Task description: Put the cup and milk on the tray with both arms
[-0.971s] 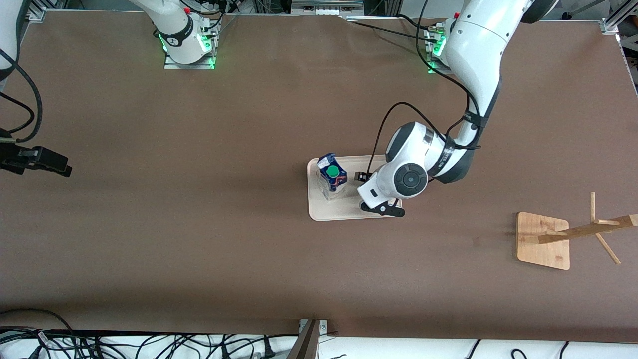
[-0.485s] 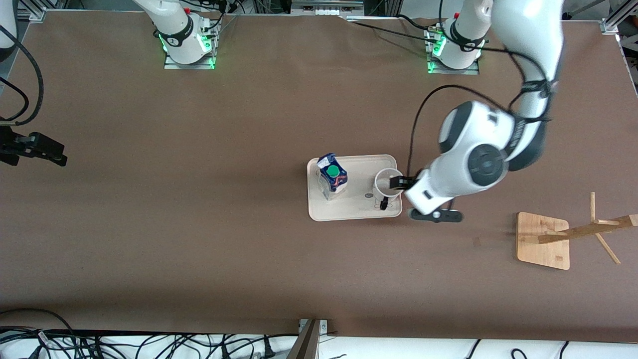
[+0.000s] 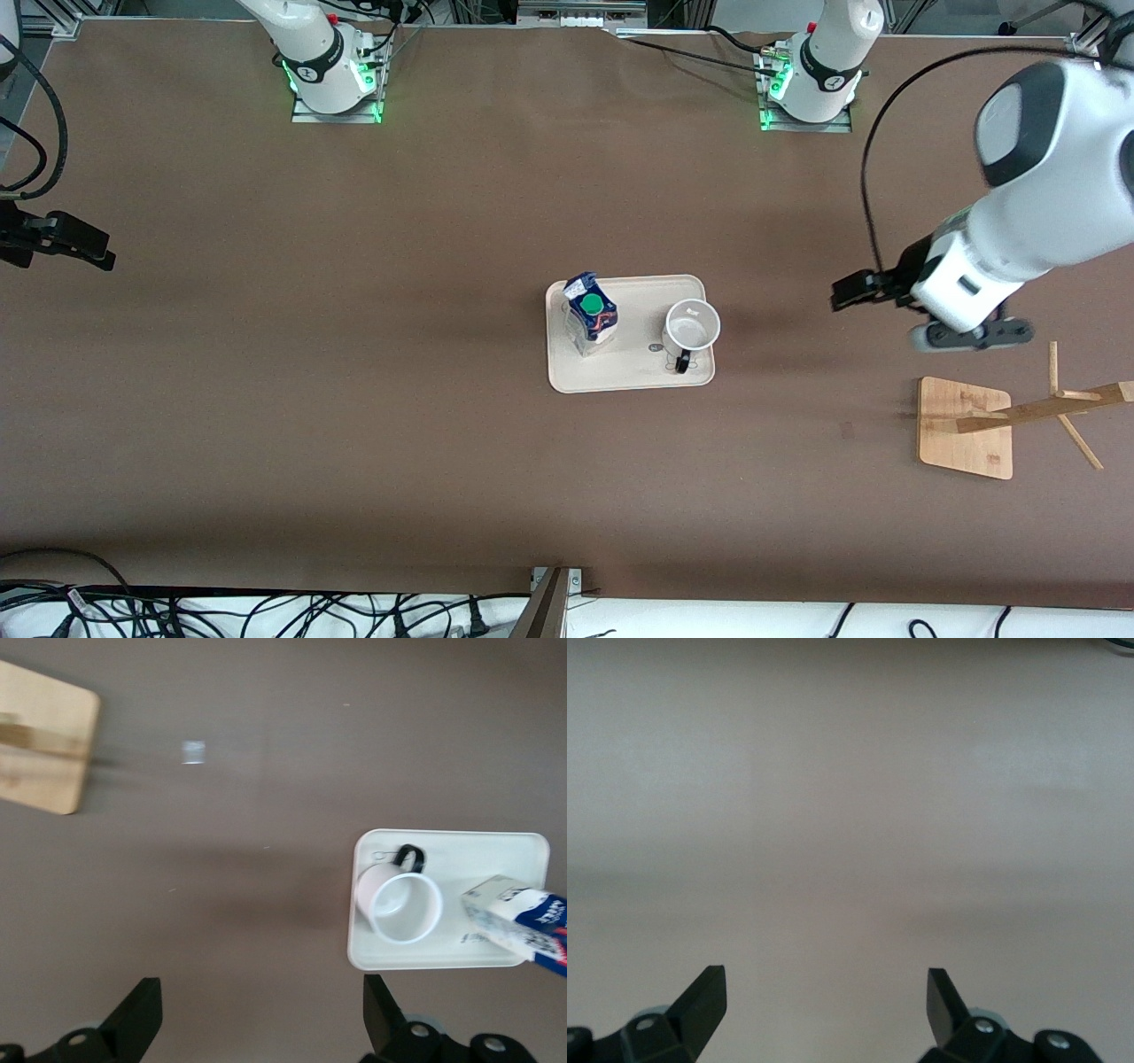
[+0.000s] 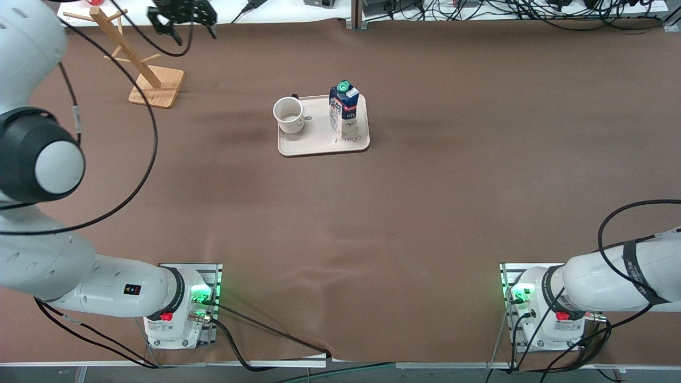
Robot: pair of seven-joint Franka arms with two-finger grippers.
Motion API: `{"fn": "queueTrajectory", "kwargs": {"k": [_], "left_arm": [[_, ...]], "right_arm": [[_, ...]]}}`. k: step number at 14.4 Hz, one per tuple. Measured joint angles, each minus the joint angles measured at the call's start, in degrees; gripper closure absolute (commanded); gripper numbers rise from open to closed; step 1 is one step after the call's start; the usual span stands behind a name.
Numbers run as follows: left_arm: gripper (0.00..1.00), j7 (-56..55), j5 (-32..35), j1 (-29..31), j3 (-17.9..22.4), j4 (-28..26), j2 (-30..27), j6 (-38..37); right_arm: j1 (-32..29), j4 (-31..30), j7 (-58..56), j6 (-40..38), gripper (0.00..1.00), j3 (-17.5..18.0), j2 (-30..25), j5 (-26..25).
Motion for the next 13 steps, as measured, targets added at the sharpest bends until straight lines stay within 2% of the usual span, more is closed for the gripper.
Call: {"fn": "queueTrajectory", "kwargs": {"k": [3,5,10,13], "left_arm": [[0.0,0.3,2.1,-1.0,4.4,-2.7,-5.6,-3.2],[0.0,0.9,2.6,-1.9,7.8,-3.4,-6.6,-3.3],[0.0,1.0,6.7,-3.1,7.6,-3.4,-6.6,-3.2],[0.0,1.0,7.6,-3.4,7.5,-3.4,-6.5,-2.9]], "right_arm": [[-0.1,0.0,-0.8,0.0,0.0,0.0,0.0,0.0],[-0.3,0.0,-3.6,0.0,0.0,0.0,-0.1,0.0],[0.0,0.0,-6.2,0.0,0.0,2.4,-0.3,-2.6],[0.0,0.0,-3.4,-0.8,0.0,2.5,-0.4,-2.6]]}}
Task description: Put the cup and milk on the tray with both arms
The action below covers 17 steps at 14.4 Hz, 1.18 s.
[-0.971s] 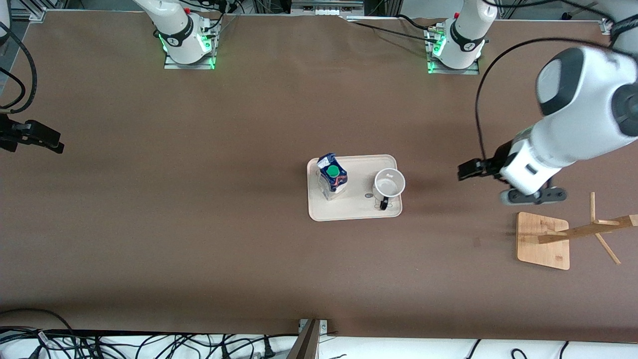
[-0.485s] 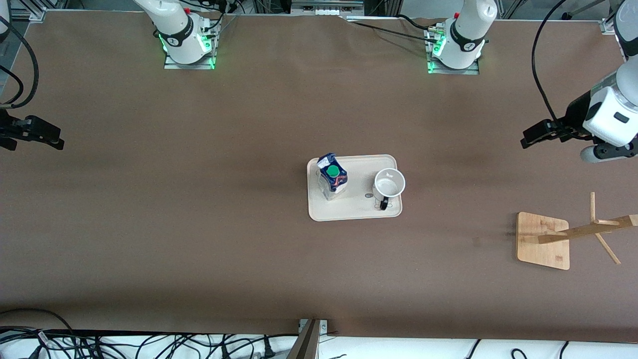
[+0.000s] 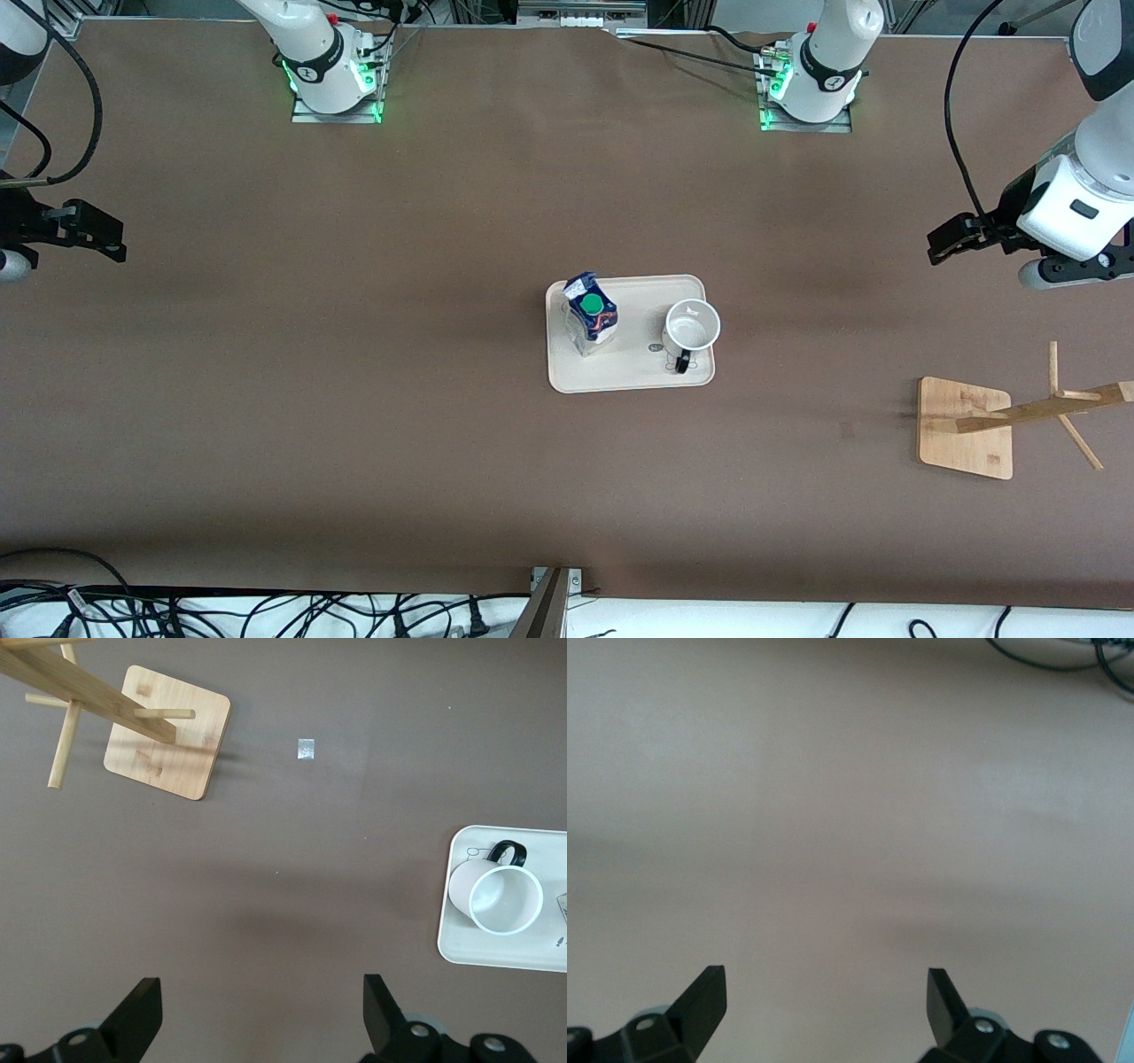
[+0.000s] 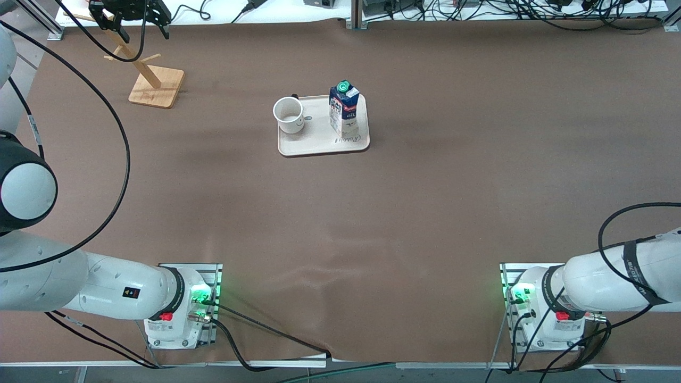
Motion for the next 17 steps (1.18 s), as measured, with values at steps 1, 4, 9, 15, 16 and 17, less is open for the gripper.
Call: {"fn": "queueTrajectory", "kwargs": {"k": [1,4,9,15,16,17], "left_arm": [[0.0,0.0,0.0,0.0,0.1,0.0,0.0,0.1],[0.0,-0.1,0.0,0.3,0.2,0.3,0.0,0.3],[0.0,-0.1,0.0,0.4,0.1,2.3,0.1,0.2],[0.0,0.0,0.0,-0.3,-1.2,3.4,0.6,0.2],[0.0,0.0,0.0,-0.4,-1.3,3.5,0.6,0.2],[0.0,0.0,0.0,-0.4,-1.3,3.5,0.6,0.2]], "right_arm": [[0.0,0.0,1.8,-0.2,0.0,0.0,0.0,0.0],[-0.1,0.0,3.7,-0.4,0.0,-0.1,0.0,0.0],[-0.7,0.0,4.3,-0.4,0.0,-0.6,0.4,1.6],[-1.8,0.1,4.6,-0.1,0.0,-0.9,0.5,3.7],[-2.0,0.1,4.6,0.1,0.0,-0.9,0.5,3.7],[-2.3,0.1,4.6,0.3,0.0,-0.9,0.5,3.7]]}}
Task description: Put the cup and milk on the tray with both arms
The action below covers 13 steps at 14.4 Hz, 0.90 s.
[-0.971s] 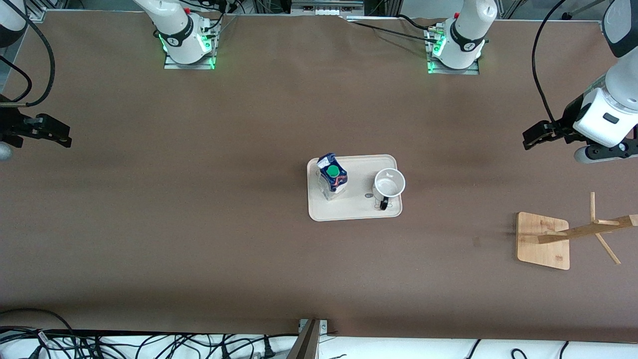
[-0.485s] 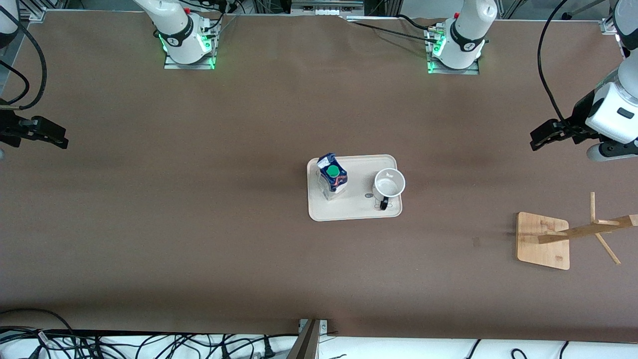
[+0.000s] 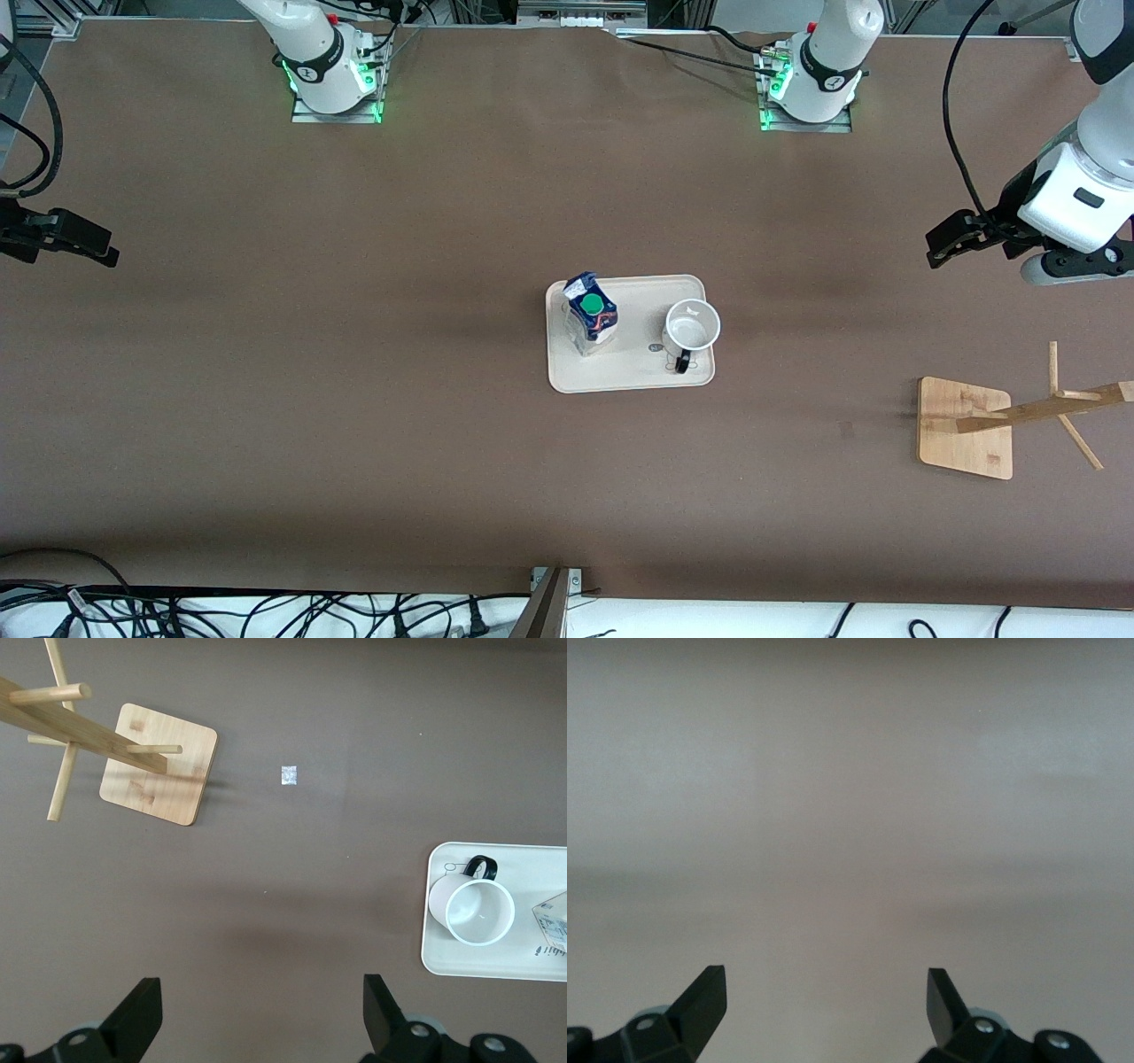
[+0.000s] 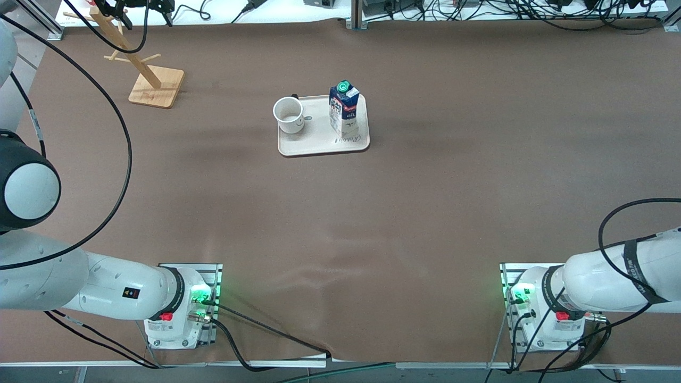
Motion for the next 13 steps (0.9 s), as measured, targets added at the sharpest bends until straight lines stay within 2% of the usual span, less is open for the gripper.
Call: {"fn": "queueTrajectory", "kwargs": {"k": [6,13], "left_arm": [[0.0,0.0,0.0,0.0,0.0,0.0,0.0,0.0],[0.0,0.0,0.0,0.0,0.0,0.1,0.1,0.0]], "right_arm": [[-0.5,0.0,4.4,0.2,0.0,0.7,0.0,0.3],[-0.5,0.0,1.6,0.2,0.0,0.9,0.0,0.3]]}}
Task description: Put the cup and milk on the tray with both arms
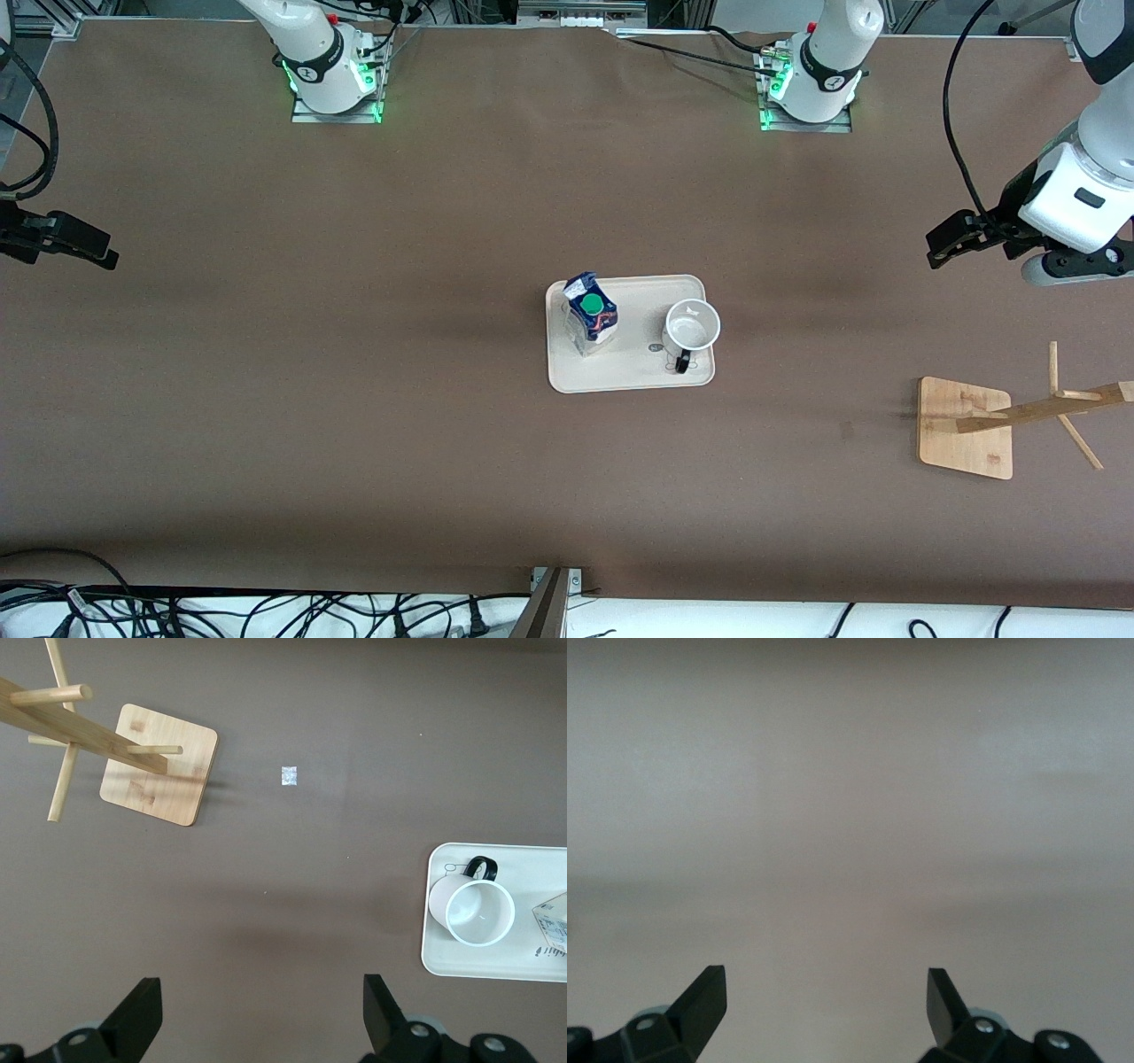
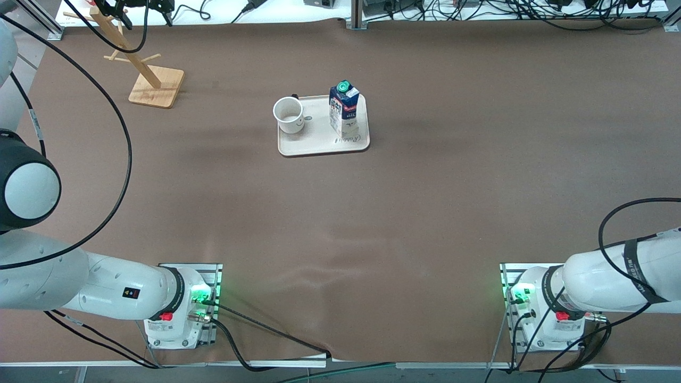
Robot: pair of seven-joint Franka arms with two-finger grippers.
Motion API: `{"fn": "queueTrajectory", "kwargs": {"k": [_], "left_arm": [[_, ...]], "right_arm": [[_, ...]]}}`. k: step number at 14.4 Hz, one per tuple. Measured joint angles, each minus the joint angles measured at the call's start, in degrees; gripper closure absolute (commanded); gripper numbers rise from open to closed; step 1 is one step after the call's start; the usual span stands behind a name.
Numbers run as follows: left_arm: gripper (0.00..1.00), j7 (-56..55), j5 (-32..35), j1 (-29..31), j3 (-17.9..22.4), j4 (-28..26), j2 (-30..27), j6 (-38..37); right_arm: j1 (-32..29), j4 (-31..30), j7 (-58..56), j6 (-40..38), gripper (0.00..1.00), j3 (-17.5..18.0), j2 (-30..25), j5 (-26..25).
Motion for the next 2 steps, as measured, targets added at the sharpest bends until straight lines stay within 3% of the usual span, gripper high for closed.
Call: {"fn": "queueTrajectory", "kwargs": {"k": [2], "left_arm": [[0.0,0.0,0.0,0.0,0.0,0.0,0.0,0.0]], "right_arm": [[0.0,0.0,-0.1,0.0,0.0,0.0,0.0,0.0]]}}
